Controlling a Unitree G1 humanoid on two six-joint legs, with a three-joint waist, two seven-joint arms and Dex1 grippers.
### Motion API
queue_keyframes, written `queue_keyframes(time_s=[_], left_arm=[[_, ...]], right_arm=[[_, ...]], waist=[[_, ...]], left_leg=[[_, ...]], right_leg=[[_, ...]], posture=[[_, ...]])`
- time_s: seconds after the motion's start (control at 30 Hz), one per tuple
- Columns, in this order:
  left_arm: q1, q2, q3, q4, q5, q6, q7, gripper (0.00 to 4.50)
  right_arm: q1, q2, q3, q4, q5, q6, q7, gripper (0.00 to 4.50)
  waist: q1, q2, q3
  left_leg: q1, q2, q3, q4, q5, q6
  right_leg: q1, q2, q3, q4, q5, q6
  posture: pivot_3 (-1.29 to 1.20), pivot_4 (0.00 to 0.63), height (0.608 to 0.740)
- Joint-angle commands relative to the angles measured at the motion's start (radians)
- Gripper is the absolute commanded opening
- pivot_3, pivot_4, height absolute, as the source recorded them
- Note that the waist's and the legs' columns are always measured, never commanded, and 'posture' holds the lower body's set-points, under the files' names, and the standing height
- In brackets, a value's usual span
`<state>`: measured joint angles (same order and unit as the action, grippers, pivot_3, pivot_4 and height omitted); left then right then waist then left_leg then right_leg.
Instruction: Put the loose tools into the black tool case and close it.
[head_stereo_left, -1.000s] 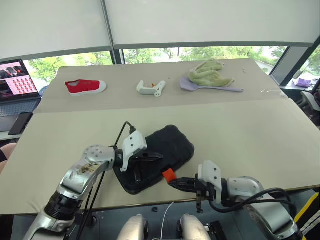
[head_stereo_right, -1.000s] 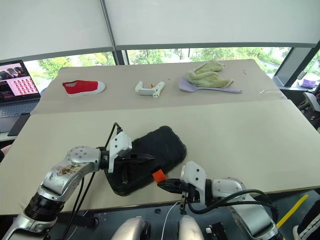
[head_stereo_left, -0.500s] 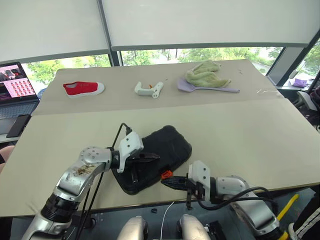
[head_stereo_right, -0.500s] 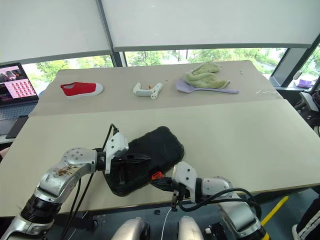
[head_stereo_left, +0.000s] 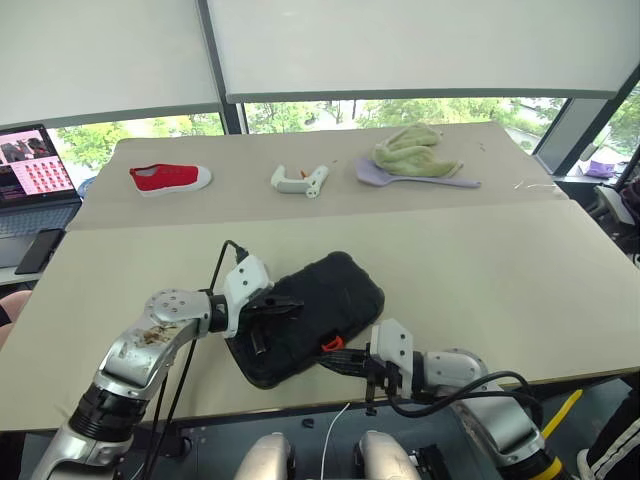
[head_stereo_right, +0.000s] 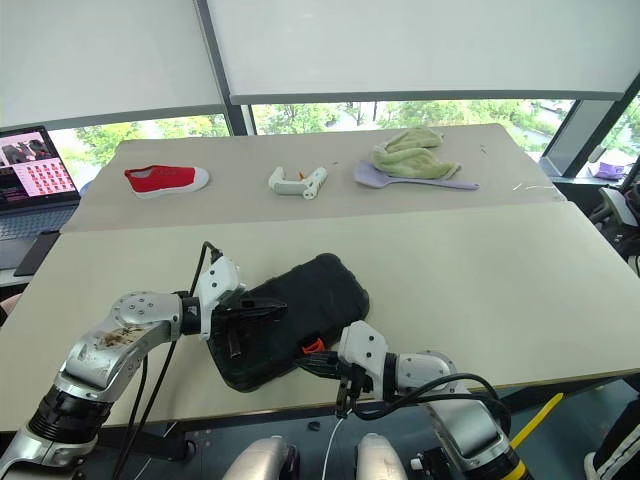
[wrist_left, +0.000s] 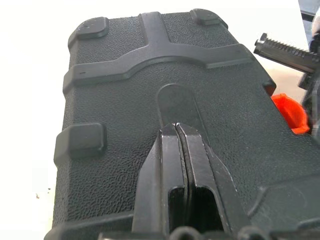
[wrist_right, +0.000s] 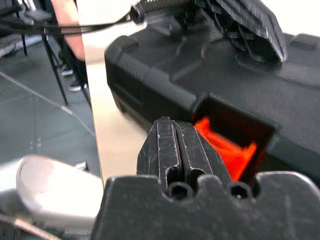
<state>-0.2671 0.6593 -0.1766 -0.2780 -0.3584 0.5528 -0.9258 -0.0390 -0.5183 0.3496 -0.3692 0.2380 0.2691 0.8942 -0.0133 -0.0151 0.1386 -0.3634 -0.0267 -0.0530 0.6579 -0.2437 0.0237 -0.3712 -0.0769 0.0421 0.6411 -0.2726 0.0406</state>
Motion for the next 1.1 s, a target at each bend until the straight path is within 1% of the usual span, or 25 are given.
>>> queue_keyframes(time_s=[0.03, 0.2, 0.33, 0.57, 0.67, 0.73, 0.8, 0.87, 1.0, 1.1], left_arm=[[0.053, 0.010, -0.097, 0.106, 0.046, 0.085, -0.012, 0.06], [0.046, 0.005, -0.103, 0.105, 0.051, 0.085, -0.016, 0.06], [0.040, 0.002, -0.106, 0.105, 0.051, 0.088, -0.019, 0.06], [0.038, 0.001, -0.129, 0.092, 0.052, 0.096, -0.026, 0.06], [0.039, -0.001, -0.135, 0.089, 0.052, 0.098, -0.025, 0.06], [0.040, -0.001, -0.136, 0.089, 0.052, 0.098, -0.025, 0.06], [0.041, 0.000, -0.134, 0.087, 0.050, 0.098, -0.024, 0.06], [0.047, 0.004, -0.131, 0.080, 0.048, 0.098, -0.025, 0.06], [0.063, 0.009, -0.127, 0.066, 0.046, 0.098, -0.024, 0.06], [0.068, 0.009, -0.126, 0.058, 0.044, 0.101, -0.021, 0.06]], right_arm=[[-0.006, -0.014, -0.026, -0.047, 0.021, 0.030, -0.002, 0.00], [-0.002, -0.011, -0.024, -0.020, -0.006, 0.015, -0.022, 0.00], [-0.030, 0.021, -0.029, 0.008, -0.023, -0.002, -0.050, 0.00], [-0.060, 0.028, -0.023, 0.042, -0.059, -0.042, -0.039, 0.00], [-0.062, 0.028, -0.031, 0.033, -0.043, -0.045, -0.031, 0.00], [-0.042, 0.003, -0.048, -0.017, 0.005, -0.017, 0.004, 0.00], [-0.015, -0.036, -0.062, -0.064, 0.042, 0.008, 0.036, 0.00], [0.013, -0.069, -0.081, -0.098, 0.065, 0.031, 0.046, 0.00], [0.047, -0.100, -0.104, -0.106, 0.051, 0.034, 0.025, 0.00], [0.042, -0.103, -0.099, -0.087, 0.034, 0.037, 0.016, 0.00]], waist=[[0.001, 0.000, 0.000], [0.001, 0.000, 0.000], [0.001, 0.000, 0.000], [0.001, 0.000, 0.000], [0.001, 0.000, 0.000], [0.001, 0.000, 0.000], [0.004, 0.001, 0.000], [0.009, 0.002, 0.000], [0.014, 0.000, -0.001], [0.017, 0.001, -0.001]], left_leg=[[0.000, 0.000, 0.000, 0.000, 0.000, 0.000], [-0.001, 0.001, 0.000, 0.000, -0.001, 0.000], [-0.003, 0.002, 0.000, 0.000, -0.001, 0.000], [-0.004, 0.003, 0.000, 0.000, -0.001, 0.000], [-0.004, 0.004, 0.000, 0.000, -0.001, 0.000], [-0.004, 0.005, -0.001, 0.000, -0.001, -0.001], [-0.004, 0.005, -0.001, 0.000, -0.004, -0.005], [-0.005, 0.005, -0.001, -0.001, -0.004, -0.005], [-0.005, 0.005, -0.001, -0.006, -0.002, -0.001], [-0.005, 0.004, -0.001, -0.009, -0.002, -0.001]], right_leg=[[0.000, 0.000, 0.000, 0.000, 0.000, 0.000], [0.000, 0.000, 0.000, 0.000, 0.000, 0.000], [0.000, -0.001, 0.000, -0.002, 0.000, 0.000], [-0.001, -0.001, 0.001, -0.004, 0.000, 0.000], [-0.001, -0.001, 0.001, -0.006, 0.000, 0.000], [-0.001, -0.001, 0.002, -0.009, 0.001, -0.001], [-0.001, -0.001, 0.002, -0.009, 0.001, -0.001], [-0.001, -0.001, 0.001, -0.011, 0.001, -0.001], [0.000, -0.002, 0.002, -0.015, 0.001, -0.001], [0.000, -0.002, 0.002, -0.015, 0.004, -0.007]], posture=[[0.00, 0.150, 0.740], [0.00, 0.150, 0.740], [0.00, 0.150, 0.740], [0.00, 0.150, 0.740], [0.00, 0.150, 0.740], [0.00, 0.150, 0.740], [0.00, 0.150, 0.740], [0.00, 0.150, 0.740], [0.00, 0.150, 0.740], [0.00, 0.150, 0.740]])
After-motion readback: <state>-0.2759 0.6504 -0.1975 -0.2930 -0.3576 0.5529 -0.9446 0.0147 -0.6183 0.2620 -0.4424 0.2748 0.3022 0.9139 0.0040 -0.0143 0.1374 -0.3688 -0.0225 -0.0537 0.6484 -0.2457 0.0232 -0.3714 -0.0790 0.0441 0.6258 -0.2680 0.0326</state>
